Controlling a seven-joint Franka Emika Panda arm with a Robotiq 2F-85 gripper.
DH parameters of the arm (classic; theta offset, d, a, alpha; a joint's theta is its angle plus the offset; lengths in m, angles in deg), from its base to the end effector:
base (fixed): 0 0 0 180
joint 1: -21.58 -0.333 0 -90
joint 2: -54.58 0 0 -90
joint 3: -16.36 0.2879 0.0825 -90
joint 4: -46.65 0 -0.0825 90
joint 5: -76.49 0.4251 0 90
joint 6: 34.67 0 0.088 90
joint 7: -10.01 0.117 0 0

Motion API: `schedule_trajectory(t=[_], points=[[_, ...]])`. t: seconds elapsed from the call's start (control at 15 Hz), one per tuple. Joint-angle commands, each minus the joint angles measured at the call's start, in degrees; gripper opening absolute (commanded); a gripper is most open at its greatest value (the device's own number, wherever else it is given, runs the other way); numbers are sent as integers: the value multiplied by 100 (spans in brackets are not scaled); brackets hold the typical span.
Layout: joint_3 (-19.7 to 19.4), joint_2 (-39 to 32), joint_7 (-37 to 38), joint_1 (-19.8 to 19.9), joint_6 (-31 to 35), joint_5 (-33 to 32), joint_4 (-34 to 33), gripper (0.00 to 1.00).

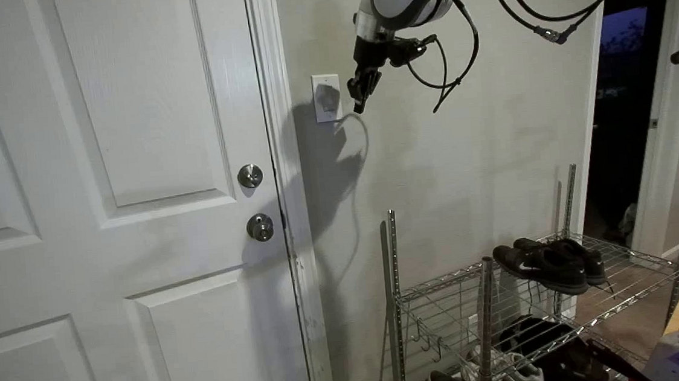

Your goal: Switch off the light

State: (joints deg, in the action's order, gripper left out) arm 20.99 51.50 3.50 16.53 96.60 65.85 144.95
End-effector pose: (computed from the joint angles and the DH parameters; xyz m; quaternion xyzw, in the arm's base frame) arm 0.6572 0.1054 0.5561 0.9469 0.1756 0.2591 0.0739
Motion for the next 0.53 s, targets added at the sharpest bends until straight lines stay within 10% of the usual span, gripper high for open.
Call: schedule_trajectory(t=[0.0,0.47], points=[[63,-204,-6,-86,358,-167,-165,2],[20,-425,168,-178,932,-648,-228,3]])
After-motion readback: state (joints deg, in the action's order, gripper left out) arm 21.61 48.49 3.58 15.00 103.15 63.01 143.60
